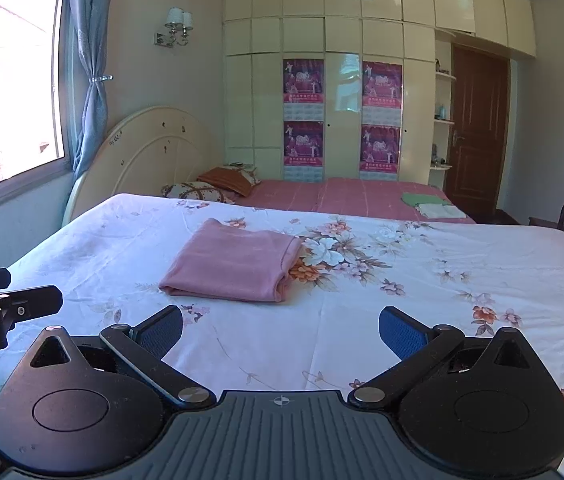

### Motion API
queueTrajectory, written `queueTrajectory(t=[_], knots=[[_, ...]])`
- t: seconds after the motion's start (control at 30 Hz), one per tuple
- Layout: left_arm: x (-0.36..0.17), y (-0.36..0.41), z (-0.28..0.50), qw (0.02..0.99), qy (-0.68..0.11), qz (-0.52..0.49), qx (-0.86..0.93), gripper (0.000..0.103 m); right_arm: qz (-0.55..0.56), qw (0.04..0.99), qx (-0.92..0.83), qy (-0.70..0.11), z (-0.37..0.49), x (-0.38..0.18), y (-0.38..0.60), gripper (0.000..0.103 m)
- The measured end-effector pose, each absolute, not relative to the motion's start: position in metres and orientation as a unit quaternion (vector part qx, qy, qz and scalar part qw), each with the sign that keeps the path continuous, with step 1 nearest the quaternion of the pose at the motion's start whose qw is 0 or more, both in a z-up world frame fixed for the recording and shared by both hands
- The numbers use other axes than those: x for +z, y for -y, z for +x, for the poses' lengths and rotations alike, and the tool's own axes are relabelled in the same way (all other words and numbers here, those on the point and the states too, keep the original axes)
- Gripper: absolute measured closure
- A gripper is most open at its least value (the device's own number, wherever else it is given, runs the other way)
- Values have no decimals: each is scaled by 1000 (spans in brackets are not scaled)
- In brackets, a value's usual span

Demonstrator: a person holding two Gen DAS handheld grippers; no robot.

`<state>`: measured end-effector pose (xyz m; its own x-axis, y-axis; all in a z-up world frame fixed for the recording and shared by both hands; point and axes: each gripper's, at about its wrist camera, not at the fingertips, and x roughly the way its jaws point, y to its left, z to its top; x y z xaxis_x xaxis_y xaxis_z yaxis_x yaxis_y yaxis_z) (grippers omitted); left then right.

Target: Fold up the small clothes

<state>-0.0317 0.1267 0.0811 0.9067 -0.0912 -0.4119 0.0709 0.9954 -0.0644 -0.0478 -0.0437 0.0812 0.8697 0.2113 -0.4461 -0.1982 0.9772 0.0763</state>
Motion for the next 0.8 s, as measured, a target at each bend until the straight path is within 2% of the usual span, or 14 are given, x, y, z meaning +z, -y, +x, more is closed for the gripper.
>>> queueTrajectory(t=[0.8], knots=[[78,-129,-31,976,-212,-18,-41,8,15,968,106,-229,-52,83,47,0]])
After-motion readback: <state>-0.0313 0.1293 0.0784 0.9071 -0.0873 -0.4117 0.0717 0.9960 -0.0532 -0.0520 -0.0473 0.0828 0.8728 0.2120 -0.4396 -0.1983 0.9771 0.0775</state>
